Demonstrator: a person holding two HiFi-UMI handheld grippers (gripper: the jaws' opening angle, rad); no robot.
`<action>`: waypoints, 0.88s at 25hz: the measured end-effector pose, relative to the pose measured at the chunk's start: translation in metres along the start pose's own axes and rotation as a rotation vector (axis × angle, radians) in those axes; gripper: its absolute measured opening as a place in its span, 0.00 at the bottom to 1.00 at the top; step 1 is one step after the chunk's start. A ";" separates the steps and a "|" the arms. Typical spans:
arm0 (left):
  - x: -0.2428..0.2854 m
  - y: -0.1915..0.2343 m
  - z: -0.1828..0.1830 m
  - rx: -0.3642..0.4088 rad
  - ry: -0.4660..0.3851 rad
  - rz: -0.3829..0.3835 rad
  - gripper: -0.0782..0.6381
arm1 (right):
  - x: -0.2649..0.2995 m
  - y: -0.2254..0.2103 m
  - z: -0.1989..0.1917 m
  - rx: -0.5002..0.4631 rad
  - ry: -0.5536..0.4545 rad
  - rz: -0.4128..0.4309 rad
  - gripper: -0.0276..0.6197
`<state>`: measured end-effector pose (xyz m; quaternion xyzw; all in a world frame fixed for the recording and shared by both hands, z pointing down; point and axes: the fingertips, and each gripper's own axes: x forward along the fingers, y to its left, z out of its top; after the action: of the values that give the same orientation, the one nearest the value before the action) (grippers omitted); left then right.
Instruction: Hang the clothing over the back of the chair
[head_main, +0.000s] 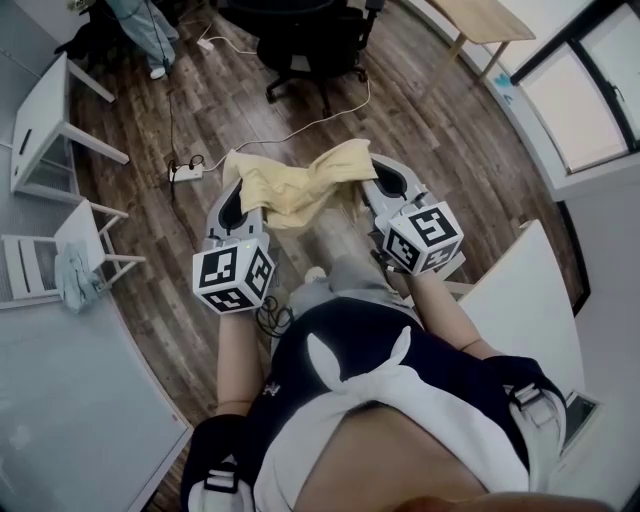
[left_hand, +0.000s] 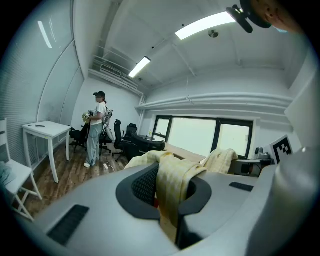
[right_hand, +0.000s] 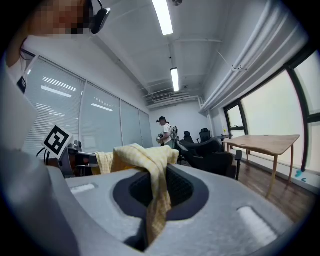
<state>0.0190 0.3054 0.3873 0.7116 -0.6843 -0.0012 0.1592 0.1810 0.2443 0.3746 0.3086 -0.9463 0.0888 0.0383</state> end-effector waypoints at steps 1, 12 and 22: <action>0.001 0.003 -0.001 -0.004 0.000 -0.003 0.14 | 0.001 0.001 -0.001 0.001 -0.001 -0.002 0.08; 0.030 0.025 0.007 -0.013 0.005 -0.026 0.14 | 0.029 -0.006 -0.001 0.006 0.002 -0.010 0.08; 0.083 0.049 0.035 0.006 -0.009 -0.035 0.14 | 0.083 -0.031 0.018 -0.002 -0.014 0.005 0.08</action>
<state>-0.0311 0.2159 0.3832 0.7240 -0.6724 -0.0054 0.1539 0.1325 0.1684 0.3723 0.3066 -0.9474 0.0857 0.0316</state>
